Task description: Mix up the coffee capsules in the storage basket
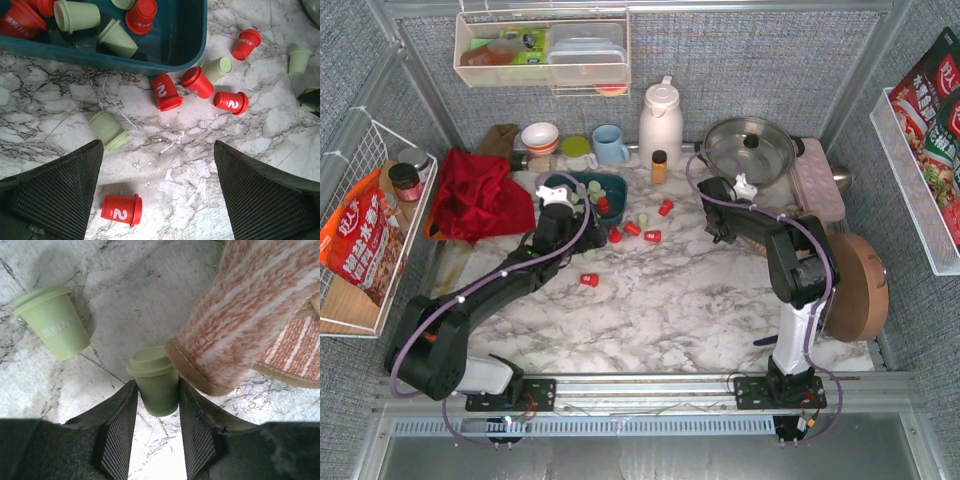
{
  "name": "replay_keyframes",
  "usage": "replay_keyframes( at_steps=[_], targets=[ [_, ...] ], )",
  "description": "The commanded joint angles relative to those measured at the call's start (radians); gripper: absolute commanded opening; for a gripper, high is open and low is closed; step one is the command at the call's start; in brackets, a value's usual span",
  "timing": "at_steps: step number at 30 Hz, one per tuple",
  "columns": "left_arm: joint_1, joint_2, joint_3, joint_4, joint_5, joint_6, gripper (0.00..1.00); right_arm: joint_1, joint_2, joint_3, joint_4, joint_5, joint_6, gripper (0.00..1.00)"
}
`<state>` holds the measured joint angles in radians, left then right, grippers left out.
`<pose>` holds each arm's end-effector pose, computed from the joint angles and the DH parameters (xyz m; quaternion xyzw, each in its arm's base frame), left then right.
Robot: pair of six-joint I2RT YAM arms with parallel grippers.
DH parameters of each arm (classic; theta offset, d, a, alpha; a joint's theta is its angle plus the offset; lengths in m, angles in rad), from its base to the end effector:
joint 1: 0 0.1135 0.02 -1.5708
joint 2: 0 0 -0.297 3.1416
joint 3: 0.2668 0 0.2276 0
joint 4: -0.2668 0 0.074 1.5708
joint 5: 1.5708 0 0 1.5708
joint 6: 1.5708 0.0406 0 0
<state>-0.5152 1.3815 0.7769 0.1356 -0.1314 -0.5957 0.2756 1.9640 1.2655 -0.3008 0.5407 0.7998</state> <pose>0.2469 -0.1337 0.2781 -0.0685 0.8481 -0.2279 0.4733 0.3900 0.0886 0.2011 0.3123 0.8735 -0.0810 0.3645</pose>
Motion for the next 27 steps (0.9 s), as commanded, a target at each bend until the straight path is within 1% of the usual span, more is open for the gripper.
replay_keyframes(
  at_steps=[1, 5, 9, 11, 13, 15, 17, 19, 21, 25, 27],
  targets=[
    [0.000, -0.012, -0.014, 0.043, -0.002, -0.018, 0.99, 0.001, -0.012, -0.015, 0.005, -0.007, -0.040, 0.40],
    [0.000, -0.027, -0.023, 0.047, -0.007, -0.022, 0.99, 0.001, -0.024, -0.028, 0.022, -0.029, -0.105, 0.20],
    [0.000, -0.048, -0.043, 0.062, -0.012, -0.027, 0.99, 0.003, -0.050, -0.047, 0.037, -0.044, -0.163, 0.12],
    [0.000, -0.065, -0.060, 0.090, -0.004, -0.024, 0.99, 0.006, -0.078, -0.063, 0.056, -0.074, -0.209, 0.11],
    [-0.002, -0.083, -0.091, 0.142, 0.003, -0.016, 0.99, 0.013, -0.122, -0.101, 0.106, -0.138, -0.283, 0.11],
    [-0.007, -0.106, -0.138, 0.218, 0.006, 0.013, 0.99, 0.024, -0.188, -0.154, 0.188, -0.237, -0.374, 0.11],
    [-0.019, -0.131, -0.190, 0.298, -0.004, 0.047, 0.99, 0.046, -0.266, -0.210, 0.261, -0.298, -0.430, 0.11],
    [-0.038, -0.157, -0.235, 0.380, -0.008, 0.090, 0.99, 0.078, -0.337, -0.234, 0.275, -0.328, -0.474, 0.11],
    [-0.059, -0.181, -0.264, 0.422, -0.006, 0.126, 0.99, 0.123, -0.391, -0.256, 0.296, -0.341, -0.520, 0.11],
    [-0.105, -0.202, -0.283, 0.460, -0.009, 0.190, 0.99, 0.229, -0.503, -0.360, 0.409, -0.377, -0.630, 0.11],
    [-0.129, -0.214, -0.296, 0.482, -0.005, 0.240, 0.99, 0.287, -0.562, -0.426, 0.493, -0.455, -0.724, 0.11]
  ],
)
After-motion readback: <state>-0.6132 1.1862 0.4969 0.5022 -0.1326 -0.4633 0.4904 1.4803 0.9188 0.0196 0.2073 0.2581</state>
